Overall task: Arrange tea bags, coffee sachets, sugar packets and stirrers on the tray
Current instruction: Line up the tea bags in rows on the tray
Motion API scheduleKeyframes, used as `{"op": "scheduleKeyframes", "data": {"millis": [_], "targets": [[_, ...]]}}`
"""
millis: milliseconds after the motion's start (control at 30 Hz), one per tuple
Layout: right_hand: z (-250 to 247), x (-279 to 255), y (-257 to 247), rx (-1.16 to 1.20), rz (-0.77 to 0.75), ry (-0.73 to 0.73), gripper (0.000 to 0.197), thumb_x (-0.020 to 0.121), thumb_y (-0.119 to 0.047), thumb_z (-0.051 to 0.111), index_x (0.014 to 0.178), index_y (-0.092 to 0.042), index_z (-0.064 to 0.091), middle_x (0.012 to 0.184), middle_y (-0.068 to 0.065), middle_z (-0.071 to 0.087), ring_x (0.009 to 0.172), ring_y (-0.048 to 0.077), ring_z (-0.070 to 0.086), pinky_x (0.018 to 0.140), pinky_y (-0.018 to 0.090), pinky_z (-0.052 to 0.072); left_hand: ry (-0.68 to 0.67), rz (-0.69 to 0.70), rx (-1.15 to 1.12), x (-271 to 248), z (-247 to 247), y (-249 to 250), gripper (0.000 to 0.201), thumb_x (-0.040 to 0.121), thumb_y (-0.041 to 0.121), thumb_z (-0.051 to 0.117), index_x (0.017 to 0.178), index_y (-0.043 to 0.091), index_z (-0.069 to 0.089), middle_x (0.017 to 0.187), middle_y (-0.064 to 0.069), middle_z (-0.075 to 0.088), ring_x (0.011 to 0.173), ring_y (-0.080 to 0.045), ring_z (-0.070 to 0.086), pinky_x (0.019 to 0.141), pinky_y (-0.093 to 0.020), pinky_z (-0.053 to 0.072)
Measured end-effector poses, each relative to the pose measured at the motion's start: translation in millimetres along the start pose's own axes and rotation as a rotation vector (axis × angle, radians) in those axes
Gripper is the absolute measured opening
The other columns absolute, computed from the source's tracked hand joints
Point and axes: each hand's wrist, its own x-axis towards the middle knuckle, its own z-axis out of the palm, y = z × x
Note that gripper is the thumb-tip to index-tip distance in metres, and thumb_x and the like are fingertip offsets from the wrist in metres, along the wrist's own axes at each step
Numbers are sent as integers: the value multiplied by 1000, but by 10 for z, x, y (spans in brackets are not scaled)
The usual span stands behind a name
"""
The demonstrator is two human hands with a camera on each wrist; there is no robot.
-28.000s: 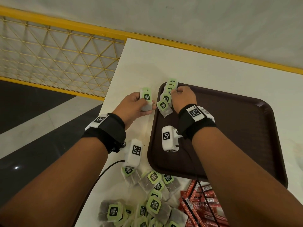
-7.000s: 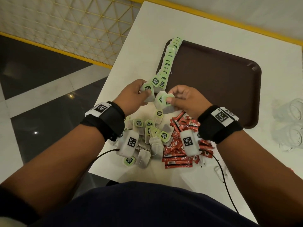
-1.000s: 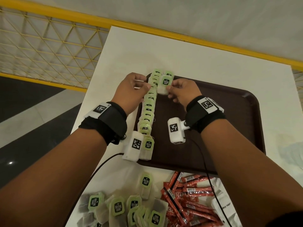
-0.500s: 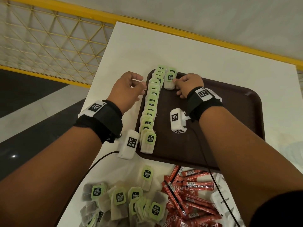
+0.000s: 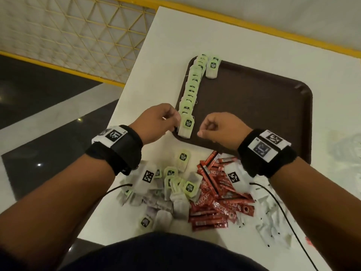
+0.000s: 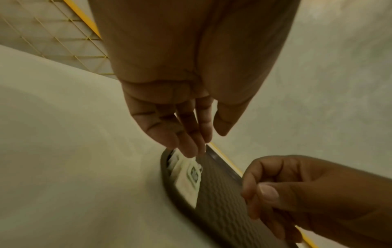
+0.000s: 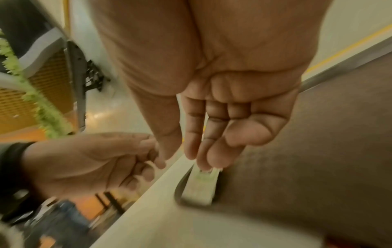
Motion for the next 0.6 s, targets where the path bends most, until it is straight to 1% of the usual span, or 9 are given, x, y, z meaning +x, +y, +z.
{"op": "scheduleKeyframes", "data": {"millis": [67,133,200,233,267,333,433,500,600], "targets": [[212,-134,-40,-73,-51,-105,17,84,-38,71,92,-24,66,87,-6,67,76,8,60,71,28,50,-25,17,104,-186,50,-79,16,97,30,58,100,16,63,89,8,65,76,-5,62,64,-19,42],[409,-238,-74,-113,-95,-195,20,83,-35,73,97,-23,67,92,-6,67,74,6,58,71,27,48,-78,17,235,-347,61,-159,14,96,31,59,101,19,64,91,13,62,77,-1,56,64,-15,39],[585,-318,-100,-151,-135,-252,23,83,-31,73,104,-22,67,97,-7,67,81,8,59,74,27,47,-143,5,375,-465,49,-236,15,94,30,62,104,20,65,97,10,62,84,-6,58,67,-14,39],[666,-350,-110,-179,-157,-267,26,83,-30,73,107,-23,66,101,-8,66,88,10,60,78,27,47,-177,1,452,-517,40,-268,17,93,29,63,107,20,65,101,9,62,90,-11,59,71,-17,41],[737,-370,-120,-213,-175,-274,29,83,-29,73,111,-25,65,104,-9,65,94,10,60,81,27,47,-211,-3,530,-565,32,-293,19,93,28,63,110,21,65,105,8,62,95,-13,59,76,-20,42],[845,-391,-142,-282,-196,-282,39,83,-27,73,120,-29,61,112,-10,61,102,12,58,84,28,46,-265,-16,642,-655,21,-336,26,91,27,66,116,22,63,110,6,61,95,-11,55,83,-22,41],[938,-397,-176,-377,-217,-292,50,82,-26,72,129,-32,55,115,-2,56,105,20,57,86,33,49,-287,-55,683,-761,32,-390,37,87,33,71,120,22,60,114,5,59,95,-12,54,85,-24,43],[970,-404,-187,-422,-249,-281,50,83,-27,70,130,-32,54,112,2,53,104,23,56,82,32,47,-283,-76,698,-791,63,-419,41,85,33,73,122,21,58,115,3,60,100,-16,57,90,-29,46],[1007,-405,-184,-457,-273,-254,45,84,-28,70,127,-30,56,108,2,50,103,23,53,75,29,40,-258,-102,685,-795,118,-437,42,84,30,74,122,19,58,112,2,62,98,-17,56,90,-31,47]]}}
